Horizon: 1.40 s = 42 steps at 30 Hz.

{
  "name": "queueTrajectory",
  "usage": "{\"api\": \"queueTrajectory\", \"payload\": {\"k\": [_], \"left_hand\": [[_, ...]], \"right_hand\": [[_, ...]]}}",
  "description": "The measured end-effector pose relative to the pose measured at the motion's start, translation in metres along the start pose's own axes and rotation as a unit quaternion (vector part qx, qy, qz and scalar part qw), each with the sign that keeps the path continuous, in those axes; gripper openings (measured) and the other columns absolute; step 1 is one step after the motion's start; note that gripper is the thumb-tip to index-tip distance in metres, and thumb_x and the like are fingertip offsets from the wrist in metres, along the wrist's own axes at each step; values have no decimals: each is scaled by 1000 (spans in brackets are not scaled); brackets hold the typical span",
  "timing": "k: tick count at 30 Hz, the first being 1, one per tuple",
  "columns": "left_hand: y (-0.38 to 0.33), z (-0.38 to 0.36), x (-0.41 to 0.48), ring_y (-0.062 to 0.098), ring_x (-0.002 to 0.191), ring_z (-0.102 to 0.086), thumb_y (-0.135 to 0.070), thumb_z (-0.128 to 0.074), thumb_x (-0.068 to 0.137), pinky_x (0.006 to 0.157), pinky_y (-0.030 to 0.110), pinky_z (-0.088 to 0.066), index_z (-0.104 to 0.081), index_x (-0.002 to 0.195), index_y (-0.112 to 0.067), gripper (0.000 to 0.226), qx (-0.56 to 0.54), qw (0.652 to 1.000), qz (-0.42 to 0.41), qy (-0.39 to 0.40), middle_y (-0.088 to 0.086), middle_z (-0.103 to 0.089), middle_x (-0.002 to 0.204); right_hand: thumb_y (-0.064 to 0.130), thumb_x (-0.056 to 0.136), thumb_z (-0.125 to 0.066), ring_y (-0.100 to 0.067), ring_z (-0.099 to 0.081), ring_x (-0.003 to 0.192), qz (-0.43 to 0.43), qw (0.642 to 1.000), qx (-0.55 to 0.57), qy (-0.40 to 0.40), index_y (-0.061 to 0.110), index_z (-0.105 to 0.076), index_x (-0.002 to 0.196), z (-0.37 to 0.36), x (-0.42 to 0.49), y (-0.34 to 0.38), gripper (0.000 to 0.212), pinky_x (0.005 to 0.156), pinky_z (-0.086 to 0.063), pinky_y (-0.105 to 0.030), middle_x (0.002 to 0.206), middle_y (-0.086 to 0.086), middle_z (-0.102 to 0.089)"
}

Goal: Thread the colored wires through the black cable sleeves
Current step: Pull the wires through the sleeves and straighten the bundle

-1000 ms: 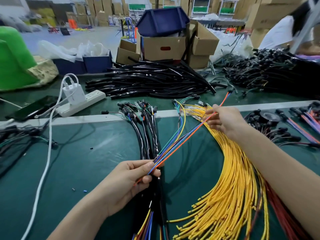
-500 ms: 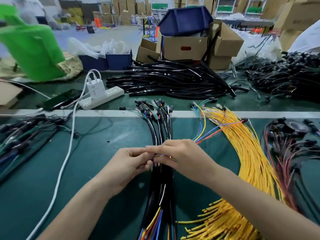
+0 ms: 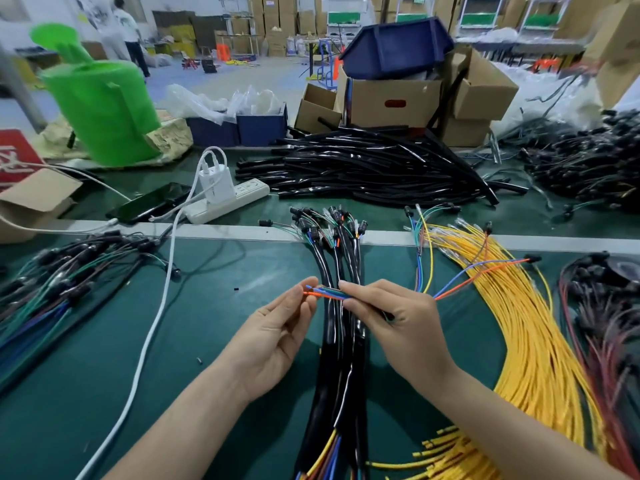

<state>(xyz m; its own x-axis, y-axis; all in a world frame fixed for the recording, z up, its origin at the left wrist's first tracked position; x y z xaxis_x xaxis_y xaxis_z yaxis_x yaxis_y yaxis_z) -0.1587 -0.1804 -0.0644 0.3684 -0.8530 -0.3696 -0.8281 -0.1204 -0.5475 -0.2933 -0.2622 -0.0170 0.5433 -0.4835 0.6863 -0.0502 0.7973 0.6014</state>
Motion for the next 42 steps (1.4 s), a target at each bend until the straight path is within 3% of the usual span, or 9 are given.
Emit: {"api": "queueTrajectory", "payload": {"k": [2, 3, 4, 6, 13, 18, 23, 29, 42], "left_hand": [[4, -2, -3, 9, 63, -67, -8, -80, 57, 53, 15, -54, -76, 83, 0, 28, -20, 999, 43, 21, 12, -69, 83], [7, -2, -4, 11, 64, -68, -5, -90, 43, 53, 16, -55, -75, 85, 2, 45, -27, 997, 58, 38, 14, -69, 83], [9, -3, -6, 13, 66, -69, -2, -94, 30, 52, 17, -55, -75, 87, 4, 61, -31, 996, 68, 52, 16, -69, 83], [10, -5, -7, 14, 67, -70, -1, -96, 19, 52, 18, -55, -75, 87, 4, 71, -28, 995, 72, 65, 17, -69, 83], [13, -10, -9, 15, 68, -69, -9, -96, 22, 55, 20, -57, -75, 85, 1, 67, -48, 994, 80, 64, 17, -67, 79], [16, -6, -12, 22, 64, -69, 3, -95, 22, 52, 24, -57, -73, 81, 7, 63, -46, 993, 101, 50, 22, -66, 78], [11, -3, -7, 22, 55, -67, 3, -95, 16, 48, 23, -56, -71, 70, 9, 59, -5, 997, 63, 46, 23, -65, 70], [6, -4, -11, 24, 55, -65, 12, -92, 22, 49, 24, -56, -69, 67, 10, 51, -11, 994, 81, 67, 22, -64, 71], [1, 8, -10, 18, 61, -67, -3, -96, 33, 56, 19, -56, -70, 70, 2, 45, 94, 993, 5, 77, 17, -65, 75]], "right_hand": [[9, 82, -69, -12, -58, 61, -7, 1000, 12, -4, 4, -73, 103, 1, 0, 0, 22, 60, -45, -18, 76, -2, -69], [9, 82, -69, -8, -58, 62, -7, 1000, 15, -2, 4, -74, 102, 1, 0, 1, 21, 60, -44, -16, 77, -1, -68], [8, 81, -69, -3, -56, 63, -6, 1000, 18, 2, 4, -74, 101, 0, -1, 1, 21, 62, -43, -13, 77, 1, -68], [9, 81, -69, 0, -55, 64, -7, 1000, 26, 10, 5, -74, 100, -2, -1, 1, 20, 63, -42, -11, 76, 2, -67], [11, 82, -69, -3, -55, 62, -19, 999, 36, 15, 6, -75, 99, -1, -2, 2, 19, 61, -40, -11, 74, 3, -65], [10, 81, -68, -6, -59, 64, -1, 999, 33, 23, 7, -75, 99, -1, -8, 1, 19, 62, -45, -14, 76, 3, -67], [8, 78, -71, 2, -59, 68, 41, 999, 18, 26, 9, -76, 98, -4, -3, 0, 21, 66, -46, -10, 79, 4, -67], [7, 81, -68, -8, -63, 71, 51, 997, 38, 50, 8, -74, 98, -9, 2, 3, 18, 65, -50, -17, 82, 3, -67], [9, 81, -68, -4, -62, 70, 40, 994, 29, 94, 12, -74, 104, -11, 0, 7, 24, 66, -48, -13, 81, 4, -68]]}}
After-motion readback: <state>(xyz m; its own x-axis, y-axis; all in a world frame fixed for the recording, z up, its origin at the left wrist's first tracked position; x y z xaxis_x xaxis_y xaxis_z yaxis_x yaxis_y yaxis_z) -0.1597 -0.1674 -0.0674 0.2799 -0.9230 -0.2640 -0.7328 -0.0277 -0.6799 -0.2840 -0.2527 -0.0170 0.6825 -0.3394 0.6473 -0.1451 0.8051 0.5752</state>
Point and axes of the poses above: each hand's wrist, its own x-axis towards the middle knuckle, its own z-axis out of the back of the hand, y = z × x, the point moved 5 cm from there along x, towards the middle knuckle
